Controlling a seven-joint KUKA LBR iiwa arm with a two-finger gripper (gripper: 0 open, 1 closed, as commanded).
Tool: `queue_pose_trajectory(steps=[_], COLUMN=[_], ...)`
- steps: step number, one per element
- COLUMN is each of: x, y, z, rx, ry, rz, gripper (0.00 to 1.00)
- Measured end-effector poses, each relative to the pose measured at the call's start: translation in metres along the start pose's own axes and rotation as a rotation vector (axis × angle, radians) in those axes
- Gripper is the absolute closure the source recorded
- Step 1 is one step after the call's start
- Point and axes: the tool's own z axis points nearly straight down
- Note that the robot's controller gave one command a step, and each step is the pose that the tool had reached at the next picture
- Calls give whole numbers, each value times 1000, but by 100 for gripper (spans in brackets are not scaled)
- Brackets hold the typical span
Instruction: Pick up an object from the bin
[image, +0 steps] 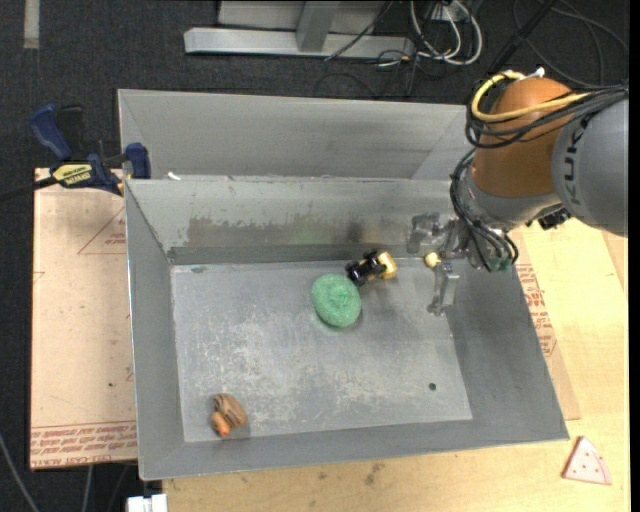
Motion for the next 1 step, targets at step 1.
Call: queue_pose_trajectory(steps=[1], x=[-2], y=[0], z=[-5], rx=[1], ry=[-8], rz=[-2], gripper=[0])
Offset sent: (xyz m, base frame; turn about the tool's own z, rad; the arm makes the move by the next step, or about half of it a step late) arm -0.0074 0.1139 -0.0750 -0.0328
